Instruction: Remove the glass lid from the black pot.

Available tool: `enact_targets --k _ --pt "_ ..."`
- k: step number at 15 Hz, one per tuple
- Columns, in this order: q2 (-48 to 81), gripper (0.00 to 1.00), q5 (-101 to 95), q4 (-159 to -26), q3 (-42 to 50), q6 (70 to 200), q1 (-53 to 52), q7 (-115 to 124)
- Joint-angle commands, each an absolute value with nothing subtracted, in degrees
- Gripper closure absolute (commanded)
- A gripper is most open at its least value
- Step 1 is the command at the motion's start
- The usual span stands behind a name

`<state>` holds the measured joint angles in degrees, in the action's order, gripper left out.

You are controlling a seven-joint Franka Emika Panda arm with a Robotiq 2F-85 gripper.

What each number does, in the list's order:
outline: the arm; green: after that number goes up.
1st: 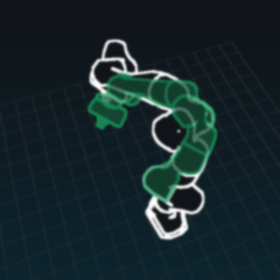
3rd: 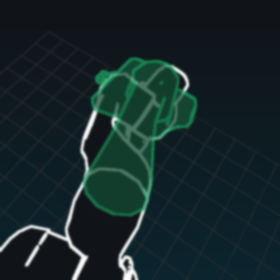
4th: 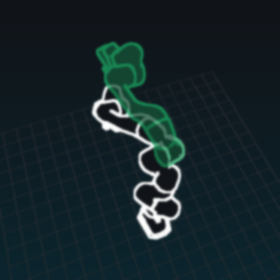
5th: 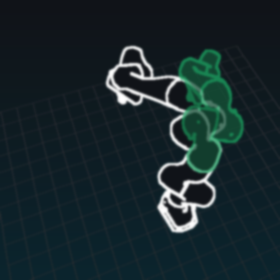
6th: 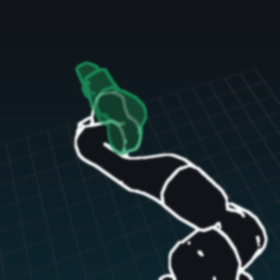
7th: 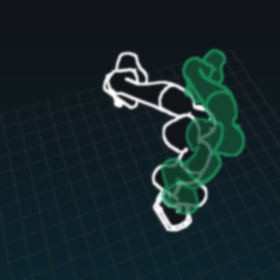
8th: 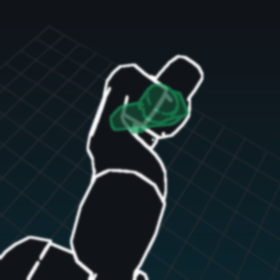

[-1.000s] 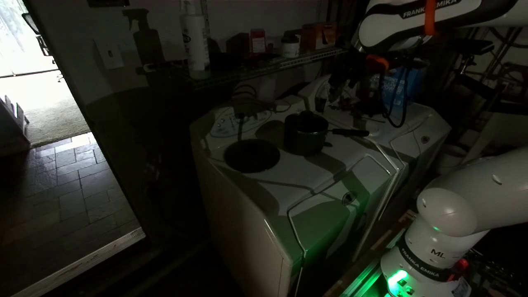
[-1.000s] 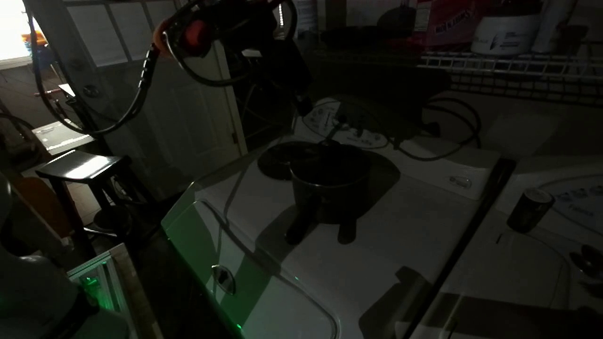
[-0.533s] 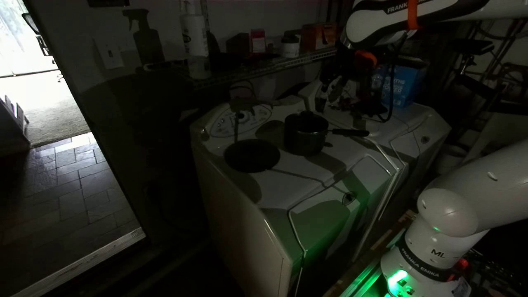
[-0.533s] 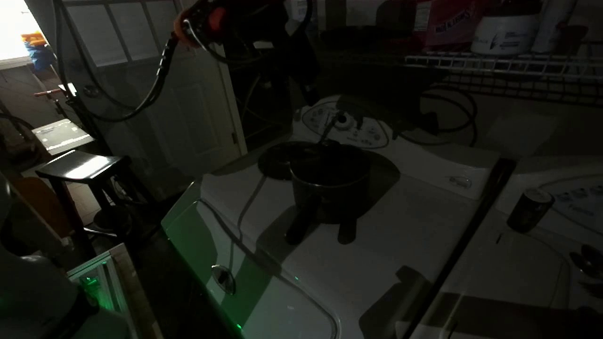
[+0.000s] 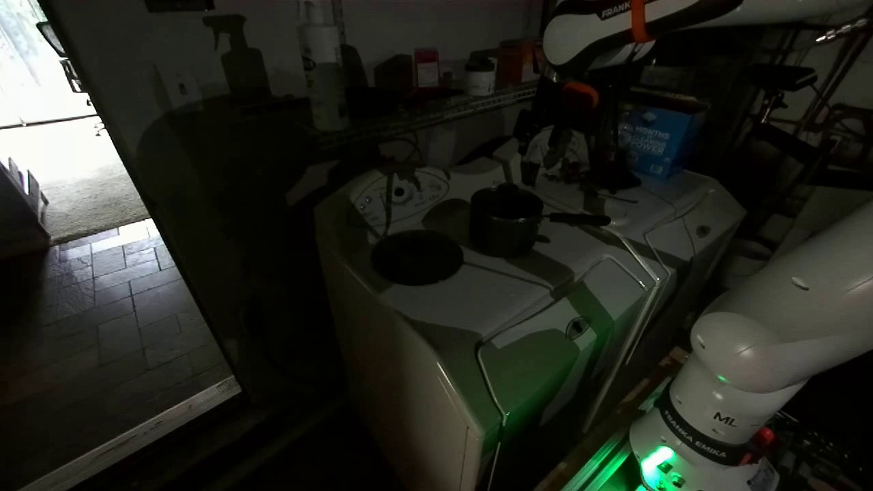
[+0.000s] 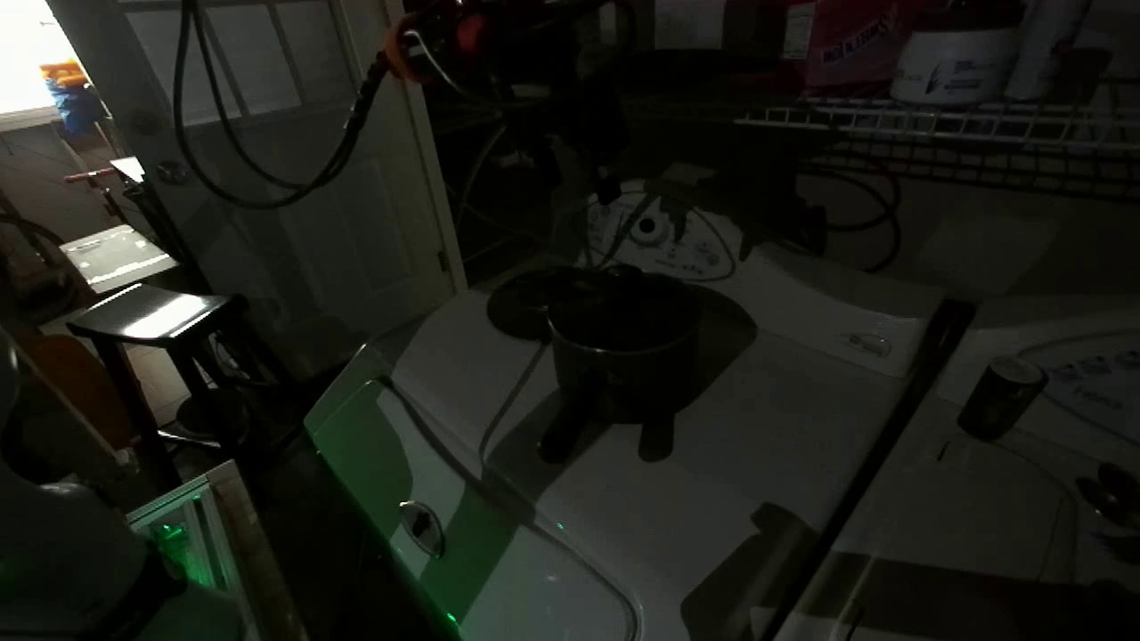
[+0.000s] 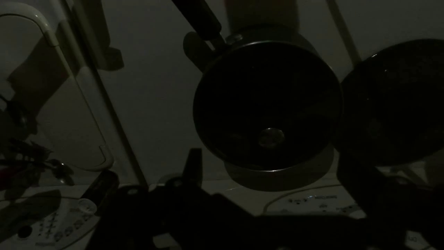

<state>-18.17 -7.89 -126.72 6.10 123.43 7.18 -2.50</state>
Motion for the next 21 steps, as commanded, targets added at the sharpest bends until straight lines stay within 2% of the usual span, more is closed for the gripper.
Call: enact_targets --k 1,13,21 --pt "-17.8 0.0 -7.9 -126.3 6.2 123.2 7.1 -2.5" --pt "-6.9 0.0 -6.2 -113.2 8.7 109.8 7.0 -8.1" --pt "-1.0 0.0 -2.8 -114.9 6.0 113.3 4.9 -9.9"
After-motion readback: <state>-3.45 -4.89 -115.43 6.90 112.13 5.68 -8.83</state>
